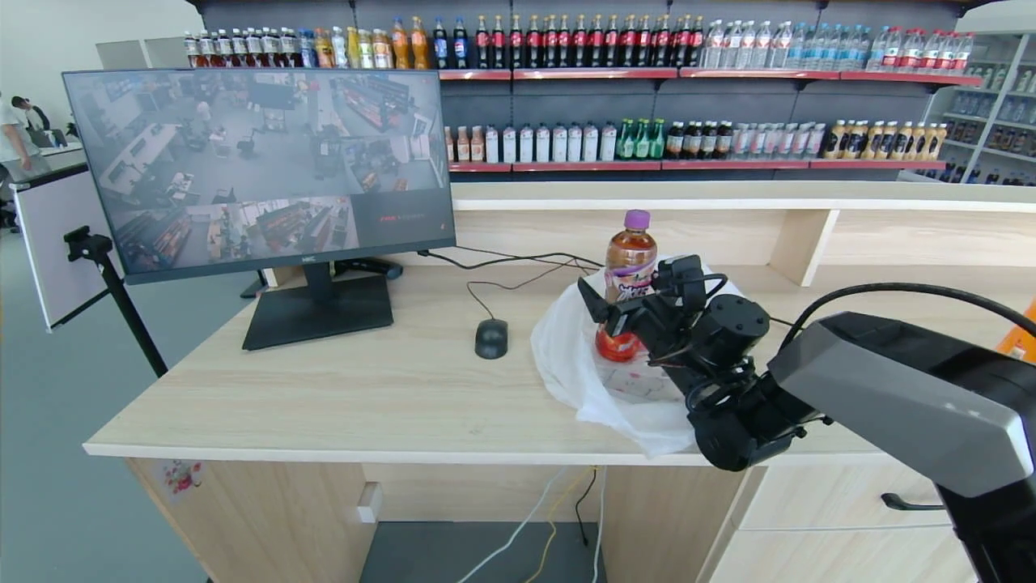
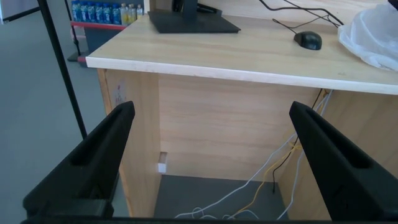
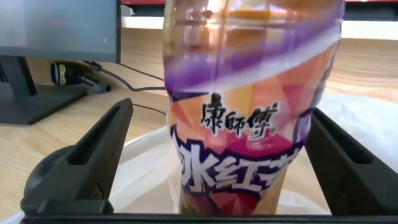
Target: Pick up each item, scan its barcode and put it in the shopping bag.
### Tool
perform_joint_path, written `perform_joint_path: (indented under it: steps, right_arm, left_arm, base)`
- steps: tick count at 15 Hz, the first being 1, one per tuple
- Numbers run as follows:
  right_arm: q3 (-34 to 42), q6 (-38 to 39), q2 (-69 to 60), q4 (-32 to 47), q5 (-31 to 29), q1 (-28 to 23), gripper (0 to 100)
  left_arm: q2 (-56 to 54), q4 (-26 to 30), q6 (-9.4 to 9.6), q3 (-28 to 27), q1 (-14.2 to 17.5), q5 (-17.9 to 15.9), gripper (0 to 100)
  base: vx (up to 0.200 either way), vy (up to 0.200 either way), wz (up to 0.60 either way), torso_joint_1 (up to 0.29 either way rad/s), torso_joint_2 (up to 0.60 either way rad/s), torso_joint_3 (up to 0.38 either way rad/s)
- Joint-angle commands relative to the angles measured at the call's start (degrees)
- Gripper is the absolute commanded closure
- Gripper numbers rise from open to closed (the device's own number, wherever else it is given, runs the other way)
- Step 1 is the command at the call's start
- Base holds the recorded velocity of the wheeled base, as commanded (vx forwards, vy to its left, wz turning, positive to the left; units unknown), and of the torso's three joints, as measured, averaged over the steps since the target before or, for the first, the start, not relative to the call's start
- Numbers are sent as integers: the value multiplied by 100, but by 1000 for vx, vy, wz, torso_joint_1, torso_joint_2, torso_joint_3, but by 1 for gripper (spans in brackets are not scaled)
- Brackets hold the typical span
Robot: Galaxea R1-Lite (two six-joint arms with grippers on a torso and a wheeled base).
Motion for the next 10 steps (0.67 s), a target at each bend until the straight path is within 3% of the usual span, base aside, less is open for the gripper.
perform_joint_path:
  steps: [1,4,10]
  right_arm:
    - [141,2,-284,-8,2,2,0]
    - [686,-51,-741,-8,2,-7,0]
    - [3191,-174,-2411,-8,-7,-42,0]
  left_arm:
    - [-2,-2,-4,0,9,0,0]
    - [-2,15,13,0,9,0,0]
    - [-2,24,4,0,9,0,0]
  base:
    - [0,0,0,0,0,0]
    - [0,0,0,0,0,0]
    - [0,0,0,0,0,0]
